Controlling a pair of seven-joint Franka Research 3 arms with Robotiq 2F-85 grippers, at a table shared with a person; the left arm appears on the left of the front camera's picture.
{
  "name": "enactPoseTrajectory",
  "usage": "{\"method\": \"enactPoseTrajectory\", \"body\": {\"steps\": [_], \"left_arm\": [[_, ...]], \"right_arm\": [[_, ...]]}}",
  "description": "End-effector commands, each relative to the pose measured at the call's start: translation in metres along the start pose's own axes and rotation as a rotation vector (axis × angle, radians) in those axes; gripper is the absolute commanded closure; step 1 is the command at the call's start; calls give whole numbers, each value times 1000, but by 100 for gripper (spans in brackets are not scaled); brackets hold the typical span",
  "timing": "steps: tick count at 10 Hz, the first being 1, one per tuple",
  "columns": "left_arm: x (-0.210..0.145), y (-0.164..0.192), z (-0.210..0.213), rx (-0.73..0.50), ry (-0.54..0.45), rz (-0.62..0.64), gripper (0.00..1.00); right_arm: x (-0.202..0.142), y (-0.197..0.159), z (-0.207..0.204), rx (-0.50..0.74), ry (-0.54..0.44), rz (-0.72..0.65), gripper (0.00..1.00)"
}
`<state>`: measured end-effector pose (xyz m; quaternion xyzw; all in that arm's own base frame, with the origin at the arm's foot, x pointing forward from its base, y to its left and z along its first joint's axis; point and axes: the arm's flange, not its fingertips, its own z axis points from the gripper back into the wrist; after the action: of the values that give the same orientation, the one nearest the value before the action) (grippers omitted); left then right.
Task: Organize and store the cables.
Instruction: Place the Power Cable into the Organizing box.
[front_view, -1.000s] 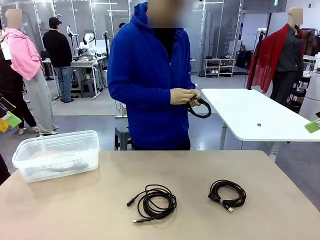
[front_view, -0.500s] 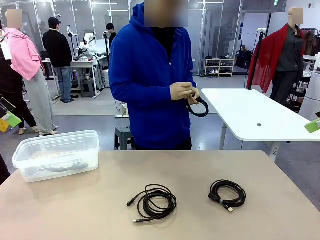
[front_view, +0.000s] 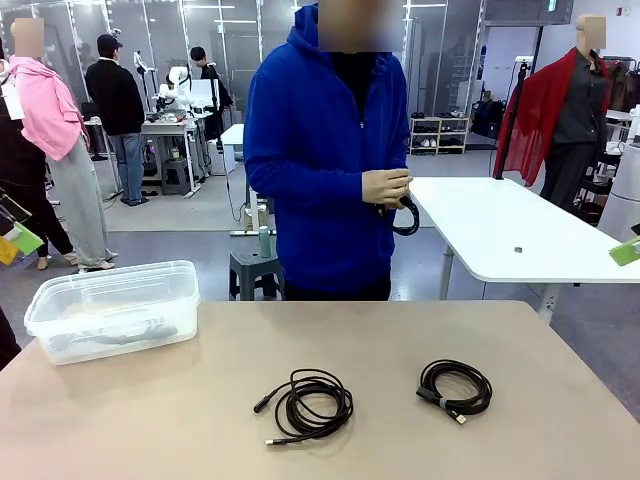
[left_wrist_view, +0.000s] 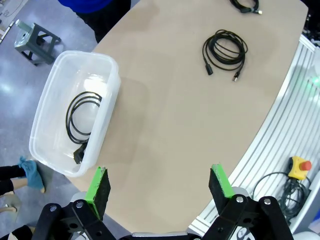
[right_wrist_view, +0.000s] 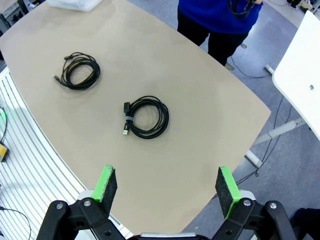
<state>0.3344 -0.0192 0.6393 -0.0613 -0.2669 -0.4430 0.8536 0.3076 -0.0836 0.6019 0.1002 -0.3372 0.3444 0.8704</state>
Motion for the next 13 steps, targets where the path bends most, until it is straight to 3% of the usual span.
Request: {"method": "enactPoseTrajectory", "body": {"steps": [1, 13], "left_arm": [[4, 1, 1, 7, 13, 12, 0], [4, 1, 1, 7, 13, 12, 0]], "right_arm": [[-1, -1, 0, 5, -4, 5, 0], [-1, -1, 0, 5, -4, 5, 0]]}}
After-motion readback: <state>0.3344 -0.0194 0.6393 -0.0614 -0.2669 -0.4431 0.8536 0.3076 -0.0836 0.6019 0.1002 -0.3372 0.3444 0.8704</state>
